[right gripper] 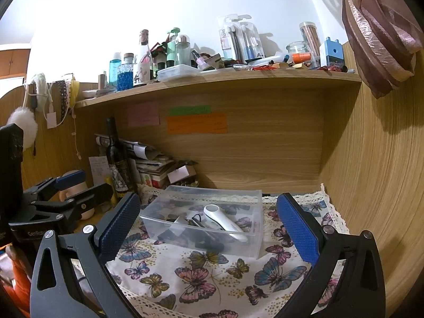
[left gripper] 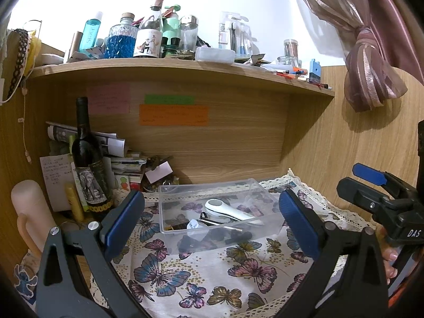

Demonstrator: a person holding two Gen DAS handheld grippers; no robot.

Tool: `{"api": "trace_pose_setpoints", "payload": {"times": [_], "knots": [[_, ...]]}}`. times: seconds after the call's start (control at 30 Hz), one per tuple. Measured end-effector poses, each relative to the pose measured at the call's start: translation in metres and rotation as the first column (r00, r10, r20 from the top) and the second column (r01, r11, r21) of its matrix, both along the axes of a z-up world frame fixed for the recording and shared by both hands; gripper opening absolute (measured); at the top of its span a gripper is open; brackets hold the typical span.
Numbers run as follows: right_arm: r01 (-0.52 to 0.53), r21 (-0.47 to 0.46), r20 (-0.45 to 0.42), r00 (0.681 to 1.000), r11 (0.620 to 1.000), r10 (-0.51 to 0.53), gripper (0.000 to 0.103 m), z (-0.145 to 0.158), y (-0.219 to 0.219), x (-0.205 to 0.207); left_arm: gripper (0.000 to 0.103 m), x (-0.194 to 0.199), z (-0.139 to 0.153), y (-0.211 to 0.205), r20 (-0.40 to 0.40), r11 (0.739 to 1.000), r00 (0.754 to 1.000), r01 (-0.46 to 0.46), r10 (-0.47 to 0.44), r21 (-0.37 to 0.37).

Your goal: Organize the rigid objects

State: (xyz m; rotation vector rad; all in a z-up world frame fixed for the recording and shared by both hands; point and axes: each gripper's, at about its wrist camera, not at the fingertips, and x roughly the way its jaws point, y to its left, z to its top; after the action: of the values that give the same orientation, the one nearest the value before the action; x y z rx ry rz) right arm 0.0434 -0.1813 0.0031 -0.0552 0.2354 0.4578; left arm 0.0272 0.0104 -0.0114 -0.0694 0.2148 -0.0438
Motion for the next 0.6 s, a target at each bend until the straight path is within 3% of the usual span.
{"api": "trace_pose_setpoints", "payload": {"times": [0.6], "knots": [[-0.003, 0.000, -0.003, 1.000, 1.000, 0.003, 0.103, -0.0003, -0.0007, 0.0001, 0.103, -0.0024, 0.0007, -0.0012, 0.006, 1.000, 1.000, 0.003, -0.003, -0.004]]}}
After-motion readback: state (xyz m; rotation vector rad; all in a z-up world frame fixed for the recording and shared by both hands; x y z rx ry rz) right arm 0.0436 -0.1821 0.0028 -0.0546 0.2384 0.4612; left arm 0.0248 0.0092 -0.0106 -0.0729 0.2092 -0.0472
